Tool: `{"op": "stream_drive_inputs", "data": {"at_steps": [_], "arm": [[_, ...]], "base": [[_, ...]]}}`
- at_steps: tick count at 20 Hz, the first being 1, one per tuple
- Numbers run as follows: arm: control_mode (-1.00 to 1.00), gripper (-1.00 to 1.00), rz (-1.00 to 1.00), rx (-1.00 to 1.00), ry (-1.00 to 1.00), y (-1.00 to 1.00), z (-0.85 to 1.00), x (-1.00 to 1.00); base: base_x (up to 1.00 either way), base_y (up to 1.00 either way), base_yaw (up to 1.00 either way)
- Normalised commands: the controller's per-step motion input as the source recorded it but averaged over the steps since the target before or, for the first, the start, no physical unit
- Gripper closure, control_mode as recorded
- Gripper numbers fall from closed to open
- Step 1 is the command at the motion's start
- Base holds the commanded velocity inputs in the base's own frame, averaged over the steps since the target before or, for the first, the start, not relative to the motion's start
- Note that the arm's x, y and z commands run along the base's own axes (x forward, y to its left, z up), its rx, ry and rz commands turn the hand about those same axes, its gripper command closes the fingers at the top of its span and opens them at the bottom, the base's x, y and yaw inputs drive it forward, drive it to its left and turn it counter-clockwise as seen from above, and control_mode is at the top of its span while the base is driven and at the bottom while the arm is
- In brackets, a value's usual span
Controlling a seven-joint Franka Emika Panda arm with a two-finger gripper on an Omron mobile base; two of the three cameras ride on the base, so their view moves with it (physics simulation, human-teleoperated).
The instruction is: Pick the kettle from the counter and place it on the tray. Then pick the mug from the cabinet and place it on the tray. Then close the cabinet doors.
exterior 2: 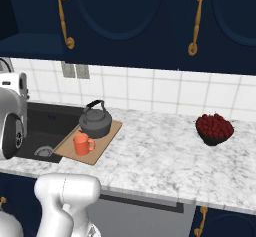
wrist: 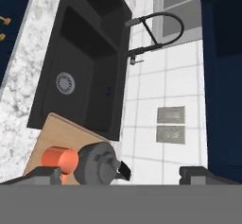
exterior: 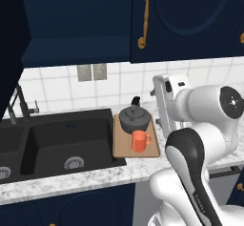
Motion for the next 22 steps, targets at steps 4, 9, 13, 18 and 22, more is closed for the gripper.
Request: {"op": "stream_drive_inputs", "data": {"at_steps": [4, 9, 13, 18, 22], "arm": [[-1.00, -1.00, 0.00, -0.06, 0.00, 0.44, -0.08, -0.38], [-1.00, -1.00, 0.00, -0.07, -0.01, 0.47, -0.08, -0.13], [-1.00, -1.00, 0.02, -0.06, 0.00, 0.18, -0.14, -0.14], [-1.00, -1.00, 0.01, -0.10, -0.01, 0.45, -0.19, -0.27], [-1.00, -1.00, -0.01, -0.12, -0.07, 0.78, -0.05, -0.37]], "base": [[0.00, 0.00, 0.00], [0.00, 0.00, 0.00], [0.00, 0.00, 0.00], [0.00, 0.00, 0.00], [0.00, 0.00, 0.00]]}}
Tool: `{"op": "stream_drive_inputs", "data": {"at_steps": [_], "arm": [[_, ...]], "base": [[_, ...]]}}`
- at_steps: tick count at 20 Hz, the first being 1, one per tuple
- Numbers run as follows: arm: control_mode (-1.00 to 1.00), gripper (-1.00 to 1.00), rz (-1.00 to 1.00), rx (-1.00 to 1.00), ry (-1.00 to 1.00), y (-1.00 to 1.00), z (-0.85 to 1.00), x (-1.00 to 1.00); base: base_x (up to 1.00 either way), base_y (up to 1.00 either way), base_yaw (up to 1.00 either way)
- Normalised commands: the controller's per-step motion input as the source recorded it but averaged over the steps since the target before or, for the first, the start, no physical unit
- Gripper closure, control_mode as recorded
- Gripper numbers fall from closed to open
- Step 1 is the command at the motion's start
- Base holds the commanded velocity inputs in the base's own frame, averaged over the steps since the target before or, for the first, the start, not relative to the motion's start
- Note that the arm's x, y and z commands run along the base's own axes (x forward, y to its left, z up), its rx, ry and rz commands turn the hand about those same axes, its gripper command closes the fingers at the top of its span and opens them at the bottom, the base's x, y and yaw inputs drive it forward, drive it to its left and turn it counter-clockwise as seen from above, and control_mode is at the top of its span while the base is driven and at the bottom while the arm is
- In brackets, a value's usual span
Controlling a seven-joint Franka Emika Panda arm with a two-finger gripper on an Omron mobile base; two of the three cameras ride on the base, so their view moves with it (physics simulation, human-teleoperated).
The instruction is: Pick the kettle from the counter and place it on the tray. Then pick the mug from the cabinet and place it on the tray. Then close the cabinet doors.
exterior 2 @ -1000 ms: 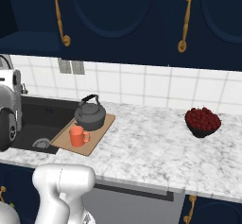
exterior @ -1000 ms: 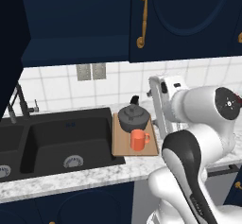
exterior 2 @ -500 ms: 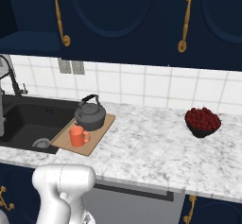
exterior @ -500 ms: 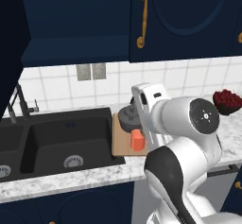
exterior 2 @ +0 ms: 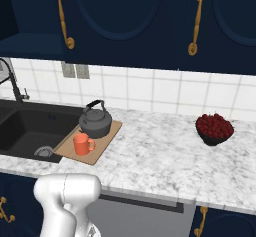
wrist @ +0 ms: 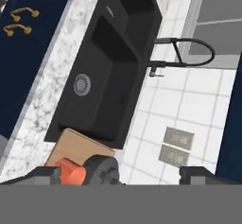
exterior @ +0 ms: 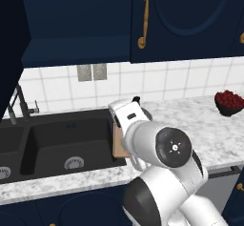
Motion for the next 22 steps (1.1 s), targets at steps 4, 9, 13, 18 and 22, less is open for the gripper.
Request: {"op": "stream_drive_inputs", "data": {"at_steps": [4, 9, 13, 18, 22], "arm": [[-1.00, -1.00, -0.07, -0.10, -0.19, 0.90, 0.00, -0.56], [-1.00, -1.00, -0.06, -0.13, -0.19, 0.81, 0.03, -0.55], [-1.00, -1.00, -0.13, -0.15, -0.27, 0.92, 0.37, -0.37], [-1.00, -1.00, -0.07, -0.11, -0.23, 0.80, 0.58, -0.27], [-1.00, -1.00, -0.06, -0.03, 0.03, 0.15, 0.01, 0.01]], "base": [[0.00, 0.00, 0.00], [0.00, 0.00, 0.00], [0.00, 0.00, 0.00], [0.00, 0.00, 0.00], [0.00, 0.00, 0.00]]}}
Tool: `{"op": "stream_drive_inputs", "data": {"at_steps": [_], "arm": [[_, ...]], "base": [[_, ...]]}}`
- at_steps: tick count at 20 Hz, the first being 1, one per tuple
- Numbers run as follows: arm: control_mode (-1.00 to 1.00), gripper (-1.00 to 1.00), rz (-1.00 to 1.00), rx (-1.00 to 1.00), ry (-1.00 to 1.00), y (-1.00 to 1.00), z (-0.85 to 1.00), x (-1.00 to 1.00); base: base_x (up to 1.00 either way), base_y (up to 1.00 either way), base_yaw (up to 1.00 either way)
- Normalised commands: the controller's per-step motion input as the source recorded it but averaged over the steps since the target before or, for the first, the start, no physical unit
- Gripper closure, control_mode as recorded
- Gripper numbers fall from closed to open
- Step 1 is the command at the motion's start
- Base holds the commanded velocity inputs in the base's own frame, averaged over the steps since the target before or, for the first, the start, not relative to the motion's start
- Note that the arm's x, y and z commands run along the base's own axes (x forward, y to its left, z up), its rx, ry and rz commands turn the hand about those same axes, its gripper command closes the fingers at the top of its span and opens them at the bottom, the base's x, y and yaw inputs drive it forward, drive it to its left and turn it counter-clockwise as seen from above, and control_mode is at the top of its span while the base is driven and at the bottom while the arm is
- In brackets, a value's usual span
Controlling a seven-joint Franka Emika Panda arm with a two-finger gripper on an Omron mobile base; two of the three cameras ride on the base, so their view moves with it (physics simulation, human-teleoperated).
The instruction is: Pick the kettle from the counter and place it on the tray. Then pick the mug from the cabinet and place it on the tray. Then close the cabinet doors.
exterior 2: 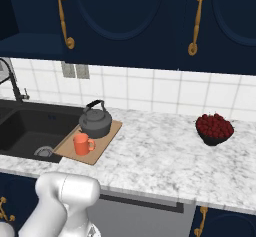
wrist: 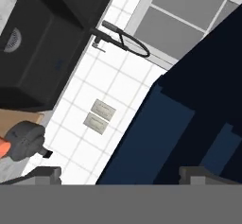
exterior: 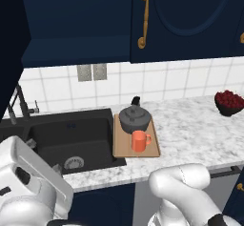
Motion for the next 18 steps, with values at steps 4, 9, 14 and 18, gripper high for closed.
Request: {"op": "stream_drive_inputs", "data": {"at_steps": [4, 9, 14, 18], "arm": [[-1.00, -1.00, -0.07, -0.02, -0.10, 0.32, 0.03, 0.00], [-1.00, -1.00, 0.00, -0.01, -0.09, 0.31, -0.02, 0.01], [-1.00, -1.00, 0.00, 0.00, -0.14, 0.22, 0.00, -0.10], [-1.00, -1.00, 0.00, 0.00, -0.22, 0.22, 0.00, -0.26]], "base": [[0.00, 0.00, 0.00], [0.00, 0.00, 0.00], [0.00, 0.00, 0.00], [0.00, 0.00, 0.00]]}}
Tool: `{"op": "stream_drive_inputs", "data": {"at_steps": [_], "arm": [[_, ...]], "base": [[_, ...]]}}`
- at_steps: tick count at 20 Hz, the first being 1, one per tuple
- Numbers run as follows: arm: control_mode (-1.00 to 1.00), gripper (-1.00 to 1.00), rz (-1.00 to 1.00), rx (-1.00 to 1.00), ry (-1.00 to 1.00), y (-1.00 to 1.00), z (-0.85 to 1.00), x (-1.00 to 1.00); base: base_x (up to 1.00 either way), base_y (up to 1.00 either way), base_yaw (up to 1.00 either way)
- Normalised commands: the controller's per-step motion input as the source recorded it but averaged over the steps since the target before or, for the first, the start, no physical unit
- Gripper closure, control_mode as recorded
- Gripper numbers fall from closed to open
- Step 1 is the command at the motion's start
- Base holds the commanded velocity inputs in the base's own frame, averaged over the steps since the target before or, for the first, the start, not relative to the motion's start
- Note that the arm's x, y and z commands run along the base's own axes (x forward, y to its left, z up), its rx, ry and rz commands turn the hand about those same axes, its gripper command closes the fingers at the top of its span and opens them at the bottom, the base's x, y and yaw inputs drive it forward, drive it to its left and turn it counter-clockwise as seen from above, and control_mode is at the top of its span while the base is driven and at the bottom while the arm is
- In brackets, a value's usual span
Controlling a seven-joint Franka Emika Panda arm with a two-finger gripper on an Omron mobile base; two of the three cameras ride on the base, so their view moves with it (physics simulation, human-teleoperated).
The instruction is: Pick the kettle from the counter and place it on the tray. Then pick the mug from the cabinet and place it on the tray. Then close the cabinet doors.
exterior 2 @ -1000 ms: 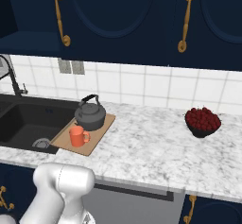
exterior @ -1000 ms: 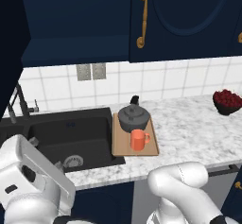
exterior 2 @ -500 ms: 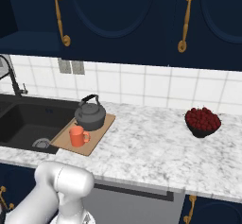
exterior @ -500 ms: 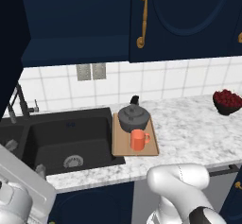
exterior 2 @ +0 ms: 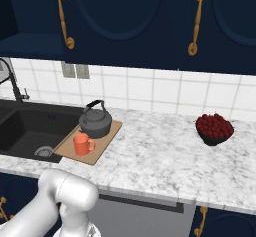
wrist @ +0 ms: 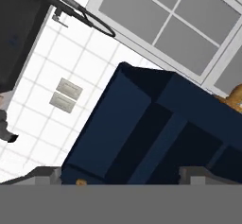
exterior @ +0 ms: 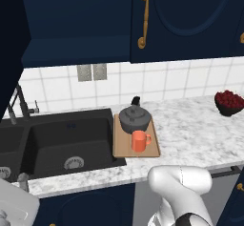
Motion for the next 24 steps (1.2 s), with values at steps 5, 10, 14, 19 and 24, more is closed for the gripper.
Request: {"op": "stream_drive_inputs", "data": {"at_steps": [5, 10, 14, 19, 24], "arm": [[-1.00, -1.00, 0.00, 0.00, -0.15, 0.38, 0.01, -0.06], [-1.00, -1.00, 0.01, 0.00, 0.00, 0.58, 0.01, 0.02], [-1.00, -1.00, 0.00, 0.00, 0.00, 0.52, 0.02, 0.11], [-1.00, -1.00, -0.05, 0.00, 0.02, 0.04, 0.18, 0.31], [-1.00, -1.00, -0.10, 0.00, 0.05, 0.00, 0.22, 0.34]], "base": [[0.00, 0.00, 0.00], [0.00, 0.00, 0.00], [0.00, 0.00, 0.00], [0.00, 0.00, 0.00], [0.00, 0.00, 0.00]]}}
